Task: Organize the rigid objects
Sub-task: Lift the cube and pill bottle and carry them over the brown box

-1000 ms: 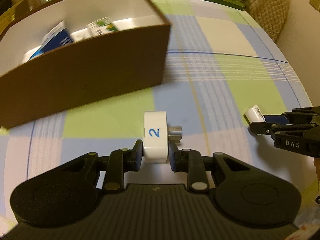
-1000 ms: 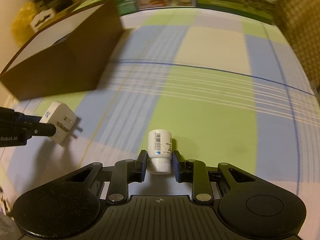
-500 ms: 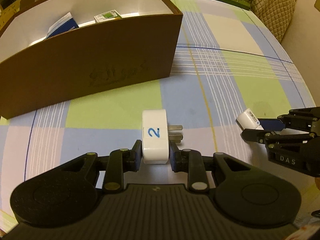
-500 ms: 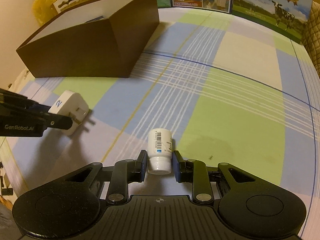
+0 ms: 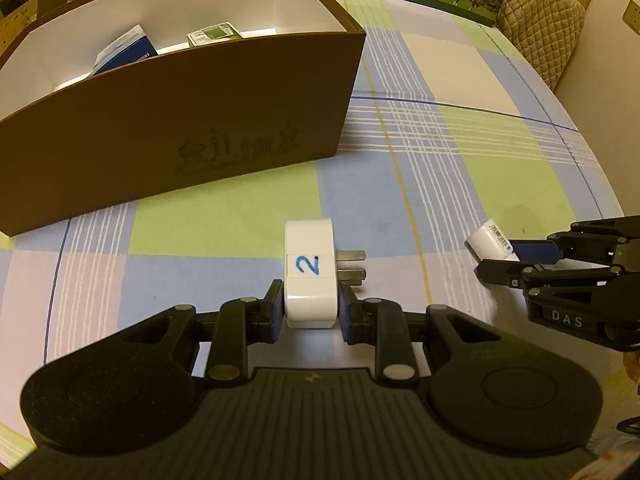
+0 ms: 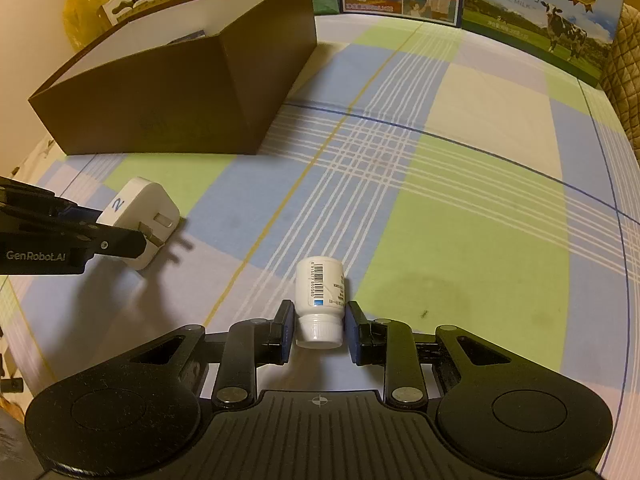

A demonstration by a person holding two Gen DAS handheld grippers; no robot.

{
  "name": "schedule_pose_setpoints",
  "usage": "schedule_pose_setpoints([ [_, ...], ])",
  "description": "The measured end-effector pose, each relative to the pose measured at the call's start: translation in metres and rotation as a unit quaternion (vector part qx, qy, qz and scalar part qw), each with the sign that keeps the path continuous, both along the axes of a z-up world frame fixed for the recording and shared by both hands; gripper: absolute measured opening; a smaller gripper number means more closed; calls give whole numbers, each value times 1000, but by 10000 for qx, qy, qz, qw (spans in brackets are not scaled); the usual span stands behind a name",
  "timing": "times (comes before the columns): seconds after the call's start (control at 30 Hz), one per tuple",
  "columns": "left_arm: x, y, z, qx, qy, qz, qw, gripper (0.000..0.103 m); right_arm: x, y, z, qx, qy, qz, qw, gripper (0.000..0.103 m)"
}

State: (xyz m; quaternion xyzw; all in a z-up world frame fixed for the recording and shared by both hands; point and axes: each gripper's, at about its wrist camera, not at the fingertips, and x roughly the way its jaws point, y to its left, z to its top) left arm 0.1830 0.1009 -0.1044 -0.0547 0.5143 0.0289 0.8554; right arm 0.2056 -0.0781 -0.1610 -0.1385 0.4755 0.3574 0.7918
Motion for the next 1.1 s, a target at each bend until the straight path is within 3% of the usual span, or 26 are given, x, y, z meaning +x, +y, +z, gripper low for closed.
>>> schedule_pose_setpoints([
  [0.57,-26,24,34,-169,-326,303,9989,23,3,13,15,197,5,57,9998,24],
  [0.83,-36,45,74,-282,-804,439,9954,23,1,35,56,736,-60,281,9969,24],
  [1.1,-21,74,109,-370,-1308,493,9895,23,8,78,94,1251,-138,498,9908,24],
])
